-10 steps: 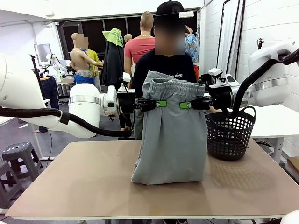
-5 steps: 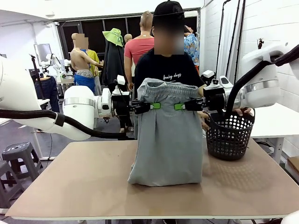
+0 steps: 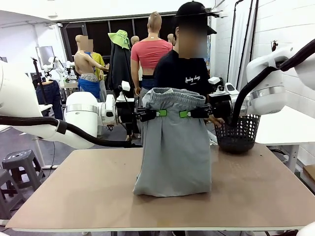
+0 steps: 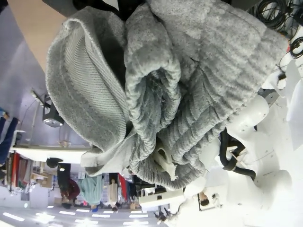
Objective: Fold the training pants.
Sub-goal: Fold the Training pants in half.
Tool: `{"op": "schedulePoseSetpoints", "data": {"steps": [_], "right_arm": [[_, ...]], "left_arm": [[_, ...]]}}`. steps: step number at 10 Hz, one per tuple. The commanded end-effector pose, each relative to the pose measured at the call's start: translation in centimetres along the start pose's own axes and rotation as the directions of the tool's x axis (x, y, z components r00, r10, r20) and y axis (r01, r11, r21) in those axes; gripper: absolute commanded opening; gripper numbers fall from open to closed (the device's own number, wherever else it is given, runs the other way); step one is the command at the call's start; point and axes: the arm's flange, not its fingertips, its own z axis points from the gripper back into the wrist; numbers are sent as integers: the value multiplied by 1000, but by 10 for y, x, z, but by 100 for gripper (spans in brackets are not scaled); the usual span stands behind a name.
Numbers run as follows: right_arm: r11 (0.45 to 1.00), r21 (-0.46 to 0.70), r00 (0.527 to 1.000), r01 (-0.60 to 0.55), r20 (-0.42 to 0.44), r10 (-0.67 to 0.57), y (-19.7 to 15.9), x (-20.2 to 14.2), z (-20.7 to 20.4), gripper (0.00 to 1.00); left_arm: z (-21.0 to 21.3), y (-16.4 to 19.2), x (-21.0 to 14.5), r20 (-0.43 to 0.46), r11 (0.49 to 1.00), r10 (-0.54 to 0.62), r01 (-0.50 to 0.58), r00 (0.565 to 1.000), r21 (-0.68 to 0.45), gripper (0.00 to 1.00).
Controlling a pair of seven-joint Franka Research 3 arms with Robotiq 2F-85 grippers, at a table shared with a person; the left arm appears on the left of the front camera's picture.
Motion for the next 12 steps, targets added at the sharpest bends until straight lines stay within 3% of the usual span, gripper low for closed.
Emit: {"op": "schedulePoseSetpoints", "data": {"steps": [1,5,8,9,10,12], "right_arm": [[999,32,1000,-9,-8,9,-17,21,-4,0],[997,51,997,-59,-54,62,-59,72,0,0],[996,18,993,-82,-82,84,-86,101,3,0],[997,9,994,-78,-79,79,-89,105,4,0],[995,19,993,-98,-59,99,-76,92,10,0],[995,19,993,-98,-59,99,-76,92,10,0]], "left_arm": [[-6,12,21,-5,1000,-25,25,1000,-16,0],[-30,71,65,-41,997,-50,48,998,-54,0],[-30,102,84,-33,998,-56,56,998,-1,0],[-23,110,87,-5,998,-53,53,999,40,0],[-24,94,73,-28,997,-72,71,997,-15,0],[-24,94,73,-28,997,-72,71,997,-15,0]]}}
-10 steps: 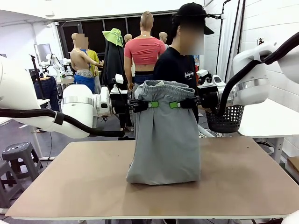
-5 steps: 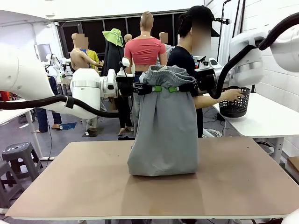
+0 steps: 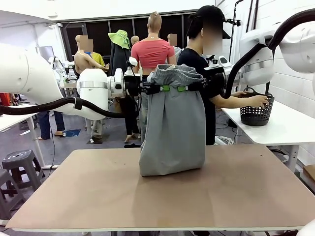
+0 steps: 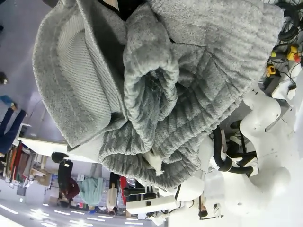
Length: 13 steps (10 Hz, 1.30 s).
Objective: Fold the training pants.
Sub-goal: Fold the Training pants in half.
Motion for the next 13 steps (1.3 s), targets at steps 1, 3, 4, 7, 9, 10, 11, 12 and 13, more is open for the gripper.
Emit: {"op": "schedulePoseSetpoints", "data": {"steps": [1,3,4,7,9,10,11,12,13], "right_arm": [[1000,10,1000,-8,1,8,8,1,-2,0],[1000,0,1000,3,0,-3,1,-2,0,0],[1000,3,1000,-16,-19,16,-17,8,0,0],[999,-25,998,-37,-56,35,-73,33,2,0],[998,-35,997,-51,-66,48,-99,43,-1,0],[997,-41,995,-72,-77,69,-111,48,-3,0],[993,-68,991,-101,-99,94,-115,53,-5,0],[990,-84,989,-112,-108,103,-110,55,-7,0],[990,-85,990,-110,-101,101,-110,46,-10,0]], "left_arm": [[1,-8,2,1,1000,-10,10,1000,-12,0],[-1,-1,-1,-1,1000,2,-2,1000,-3,0],[-2,19,4,-42,999,-41,41,998,-4,0],[-14,81,32,-114,995,-101,99,988,-27,0],[-20,111,42,-123,991,-134,131,983,-35,0],[-21,124,43,-124,989,-151,150,981,-19,0],[-21,134,44,-107,984,-177,179,978,7,0],[-23,138,42,-112,975,-215,220,970,30,0],[-22,146,36,-112,962,-273,275,956,1,0]]}}
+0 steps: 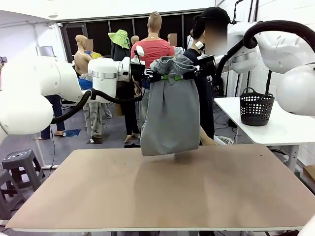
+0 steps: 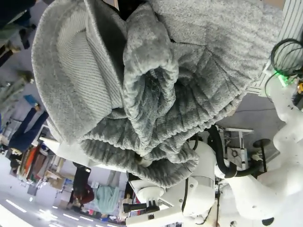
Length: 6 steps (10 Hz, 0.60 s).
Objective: Fold the training pants.
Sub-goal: Fold the Training pants in half.
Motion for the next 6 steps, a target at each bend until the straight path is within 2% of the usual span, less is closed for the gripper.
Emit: {"op": "schedulePoseSetpoints", "data": {"steps": [1,2,3,5,6], "right_arm": [[999,-3,999,44,-6,-44,10,-11,-12,0],[998,4,998,58,7,-58,21,-23,-15,0],[998,10,998,67,3,-67,33,-43,-20,0],[992,8,992,127,7,-127,46,-81,-27,0],[989,14,989,145,13,-145,57,-87,-30,0]], "left_arm": [[-8,10,-8,37,993,-105,107,994,-52,0],[-3,5,-21,73,986,-136,142,988,-88,0],[5,-2,-37,63,981,-159,165,985,-107,0],[19,-16,-60,97,987,-119,129,988,-94,0],[26,-29,-67,111,992,-84,93,990,-84,0]]}}
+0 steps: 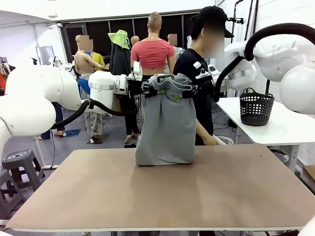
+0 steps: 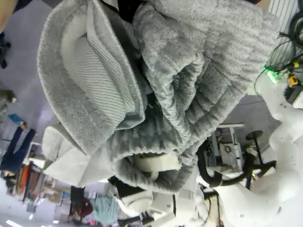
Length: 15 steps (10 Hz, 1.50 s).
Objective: Fold the training pants.
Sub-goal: Fold the Training pants in half.
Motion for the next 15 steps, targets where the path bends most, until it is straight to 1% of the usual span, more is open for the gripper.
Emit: {"op": "schedulePoseSetpoints", "data": {"steps": [1,3,4,5,7,9,10,11,12,15], "right_arm": [[1000,-2,999,20,30,-20,34,-8,-5,0],[996,27,997,79,20,-80,56,-15,-13,0],[988,50,989,143,24,-145,67,-24,-17,0],[977,64,978,205,8,-206,76,-35,-20,0],[944,89,948,317,-58,-313,94,-65,-21,0],[922,50,923,383,-54,-381,107,-93,-12,0],[913,38,913,407,-33,-406,109,-105,-10,0],[918,40,918,396,-19,-395,109,-105,-13,0],[926,71,929,370,-33,-369,103,-95,-21,0],[926,71,929,370,-33,-369,103,-95,-21,0]], "left_arm": [[24,-36,9,66,996,65,-69,996,57,0],[26,-67,7,118,980,171,-181,978,82,0],[25,-86,7,118,961,249,-260,961,93,0],[25,-103,5,93,936,334,-342,938,88,0],[26,-138,4,79,886,458,-462,886,37,0],[25,-173,0,59,836,548,-548,834,-14,0],[24,-187,-8,64,814,580,-580,812,-21,0],[23,-194,-12,91,808,588,-587,803,-41,0],[9,-186,-23,13,838,546,-546,838,-21,0],[9,-186,-23,13,838,546,-546,838,-21,0]]}}
